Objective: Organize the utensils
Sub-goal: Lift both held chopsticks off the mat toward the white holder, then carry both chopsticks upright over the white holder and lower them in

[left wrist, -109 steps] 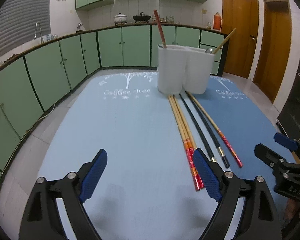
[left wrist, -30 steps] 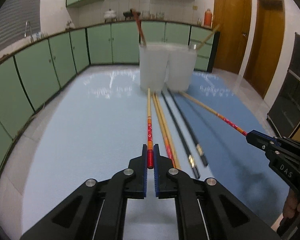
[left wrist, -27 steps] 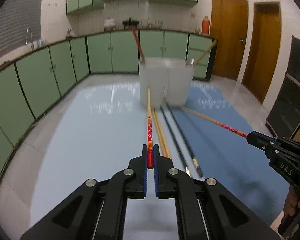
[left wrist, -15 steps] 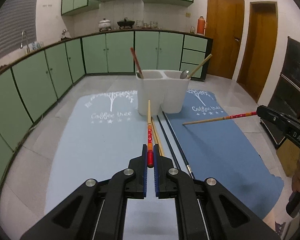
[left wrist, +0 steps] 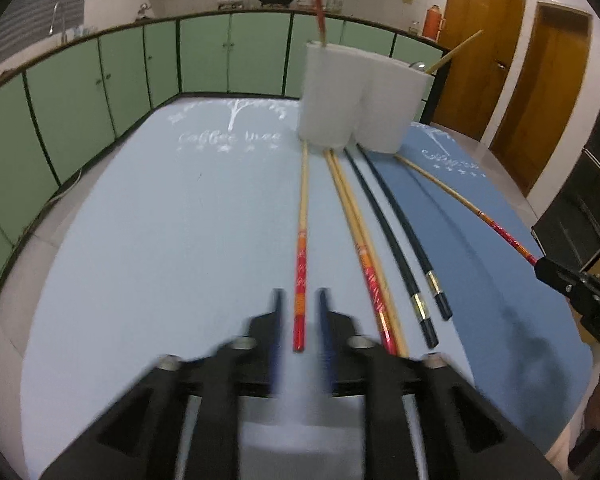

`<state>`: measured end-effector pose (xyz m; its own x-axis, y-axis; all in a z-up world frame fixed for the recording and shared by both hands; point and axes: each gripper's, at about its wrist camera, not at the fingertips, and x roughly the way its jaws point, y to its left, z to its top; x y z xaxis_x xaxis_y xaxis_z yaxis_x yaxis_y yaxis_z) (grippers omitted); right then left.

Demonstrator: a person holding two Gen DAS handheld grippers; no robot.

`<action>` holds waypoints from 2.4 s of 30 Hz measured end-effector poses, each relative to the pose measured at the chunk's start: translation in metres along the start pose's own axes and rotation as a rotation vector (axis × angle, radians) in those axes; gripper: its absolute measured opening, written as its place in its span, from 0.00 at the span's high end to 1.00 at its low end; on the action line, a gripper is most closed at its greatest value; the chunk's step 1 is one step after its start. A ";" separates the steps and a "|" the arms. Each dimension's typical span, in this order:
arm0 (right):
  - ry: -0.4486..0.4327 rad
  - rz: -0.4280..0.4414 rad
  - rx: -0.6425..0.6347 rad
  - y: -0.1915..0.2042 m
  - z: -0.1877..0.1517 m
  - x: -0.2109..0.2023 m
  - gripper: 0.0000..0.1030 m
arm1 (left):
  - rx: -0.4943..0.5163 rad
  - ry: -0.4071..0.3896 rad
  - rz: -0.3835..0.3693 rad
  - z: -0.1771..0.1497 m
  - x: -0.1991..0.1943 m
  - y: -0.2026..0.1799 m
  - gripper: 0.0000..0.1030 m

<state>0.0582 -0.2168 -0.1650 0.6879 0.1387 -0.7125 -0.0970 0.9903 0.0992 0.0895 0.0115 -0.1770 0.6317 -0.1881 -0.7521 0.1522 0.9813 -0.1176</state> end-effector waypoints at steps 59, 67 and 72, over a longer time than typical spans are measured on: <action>-0.190 0.125 -0.087 -0.007 0.169 -0.088 0.95 | 0.107 -0.330 -0.028 0.127 -0.122 -0.030 0.95; -0.192 0.191 -0.108 -0.001 0.194 -0.100 0.95 | 0.133 -0.376 -0.060 0.147 -0.138 -0.038 0.95; -0.222 0.235 -0.107 -0.002 0.215 -0.115 0.95 | 0.137 -0.401 -0.092 0.161 -0.148 -0.041 0.95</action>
<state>0.1336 -0.2343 0.0661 0.7761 0.3720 -0.5092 -0.3386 0.9270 0.1613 0.1124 -0.0070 0.0436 0.8521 -0.3015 -0.4279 0.3037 0.9505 -0.0651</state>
